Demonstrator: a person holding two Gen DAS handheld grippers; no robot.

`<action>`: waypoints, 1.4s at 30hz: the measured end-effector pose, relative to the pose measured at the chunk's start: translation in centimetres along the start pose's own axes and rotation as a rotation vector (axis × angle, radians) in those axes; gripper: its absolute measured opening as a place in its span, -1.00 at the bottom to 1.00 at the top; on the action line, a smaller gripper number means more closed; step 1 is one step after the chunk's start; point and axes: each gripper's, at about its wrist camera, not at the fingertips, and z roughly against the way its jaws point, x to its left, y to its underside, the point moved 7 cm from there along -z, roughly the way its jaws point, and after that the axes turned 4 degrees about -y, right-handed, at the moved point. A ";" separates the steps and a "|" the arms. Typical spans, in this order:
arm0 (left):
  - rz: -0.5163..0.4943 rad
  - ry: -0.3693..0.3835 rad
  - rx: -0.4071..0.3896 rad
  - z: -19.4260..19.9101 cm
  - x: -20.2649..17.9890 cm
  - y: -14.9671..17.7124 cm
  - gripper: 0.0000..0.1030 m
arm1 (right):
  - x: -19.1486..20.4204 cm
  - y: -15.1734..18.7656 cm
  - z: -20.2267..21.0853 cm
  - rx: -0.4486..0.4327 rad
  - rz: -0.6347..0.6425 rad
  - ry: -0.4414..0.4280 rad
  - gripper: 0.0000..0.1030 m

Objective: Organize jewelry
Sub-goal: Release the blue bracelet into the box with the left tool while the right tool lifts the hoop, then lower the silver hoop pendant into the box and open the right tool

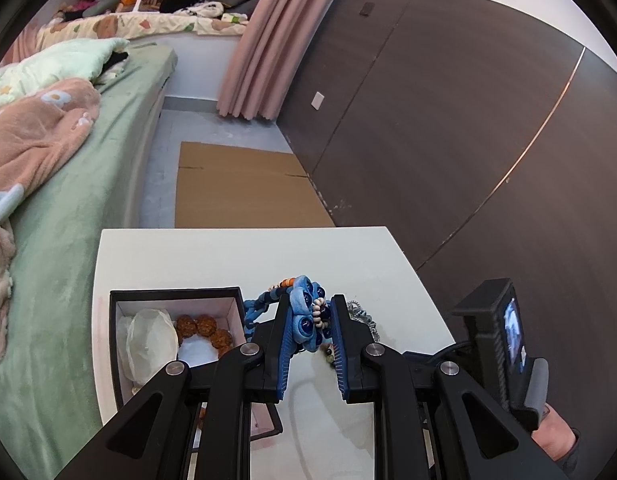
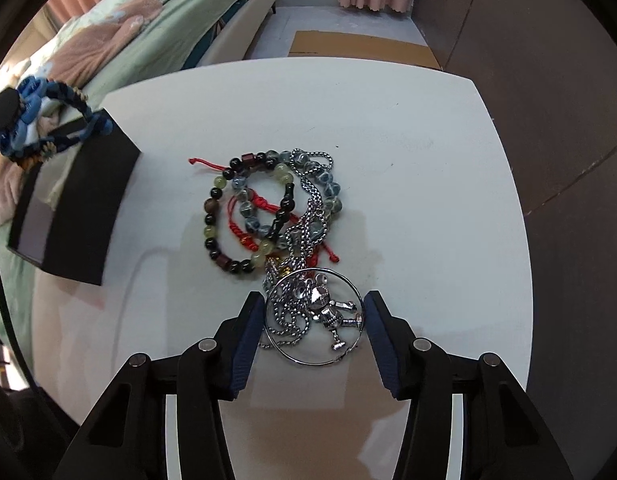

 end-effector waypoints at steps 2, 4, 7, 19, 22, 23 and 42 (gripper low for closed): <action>0.001 -0.002 -0.004 0.3 0.1 -0.1 -0.63 | 0.3 0.1 0.6 -0.015 -0.017 -0.027 0.01; 0.003 -0.003 -0.007 0.5 0.2 0.0 -0.63 | 0.4 0.4 1.3 -0.033 -0.038 -0.064 0.01; 0.002 -0.010 -0.013 0.9 0.3 0.2 -0.63 | 0.5 0.7 2.6 -0.073 -0.057 -0.108 0.01; 0.071 -0.090 -0.101 3.1 3.1 -0.7 -0.63 | 1.7 -0.2 6.4 -0.235 -0.170 -0.254 0.01; 0.082 -0.095 -0.085 3.0 3.7 -0.6 -0.63 | 2.3 -0.8 6.5 -0.253 -0.187 -0.276 0.01; 0.084 -0.089 -0.071 2.8 3.8 -0.6 -0.59 | 2.4 -1.1 6.6 -0.257 -0.191 -0.283 0.01; 0.216 -0.143 -0.117 4.8 9.0 -2.1 0.58 | 7.2 -4.8 8.2 -0.408 -0.248 -0.518 0.01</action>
